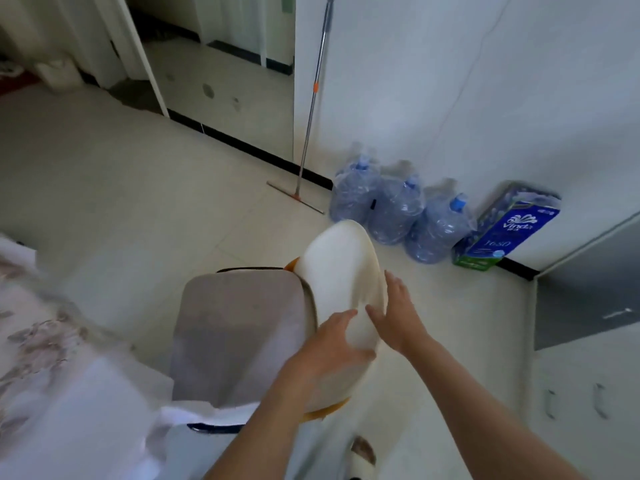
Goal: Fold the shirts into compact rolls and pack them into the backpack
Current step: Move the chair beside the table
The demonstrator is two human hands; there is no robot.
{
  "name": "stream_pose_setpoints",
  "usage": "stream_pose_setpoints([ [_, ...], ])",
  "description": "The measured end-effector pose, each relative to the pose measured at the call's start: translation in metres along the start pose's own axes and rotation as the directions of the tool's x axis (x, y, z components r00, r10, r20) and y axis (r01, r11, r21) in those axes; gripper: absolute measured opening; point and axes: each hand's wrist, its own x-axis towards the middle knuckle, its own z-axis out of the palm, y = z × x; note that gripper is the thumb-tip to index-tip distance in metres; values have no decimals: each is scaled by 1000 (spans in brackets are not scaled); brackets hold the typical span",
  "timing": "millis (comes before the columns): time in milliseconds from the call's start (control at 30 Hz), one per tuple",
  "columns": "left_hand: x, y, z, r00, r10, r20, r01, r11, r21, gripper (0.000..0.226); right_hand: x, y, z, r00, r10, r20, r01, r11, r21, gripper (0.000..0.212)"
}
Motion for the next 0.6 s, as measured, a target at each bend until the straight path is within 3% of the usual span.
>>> stream_pose_setpoints([
  [67, 19, 16, 34, 999, -48, -6, 48, 998, 39, 123, 17, 14, -7, 987, 57, 152, -81, 984, 158, 92],
  [133, 33, 23, 54, 994, -59, -95, 66, 995, 80, 129, 33, 16, -10, 966, 44, 256, -100, 972, 212, 95],
  [200, 39, 21, 57, 984, -70, -166, 79, 996, 46, 120, 45, 12, -8, 957, 8, 290, -75, 972, 222, 97],
  [333, 36, 19, 46, 984, -61, -169, 64, 998, 14, 103, 57, 0, 0, 959, -1, 283, -65, 973, 222, 89],
  [500, 37, 1, 11, 980, -66, -188, 72, 997, 24, 104, 76, -33, 13, 944, 1, 331, -78, 972, 221, 91],
  [600, 30, -19, -24, 979, -91, -184, 98, 995, 27, 103, 83, -70, 25, 926, 22, 376, -132, 954, 268, 80],
])
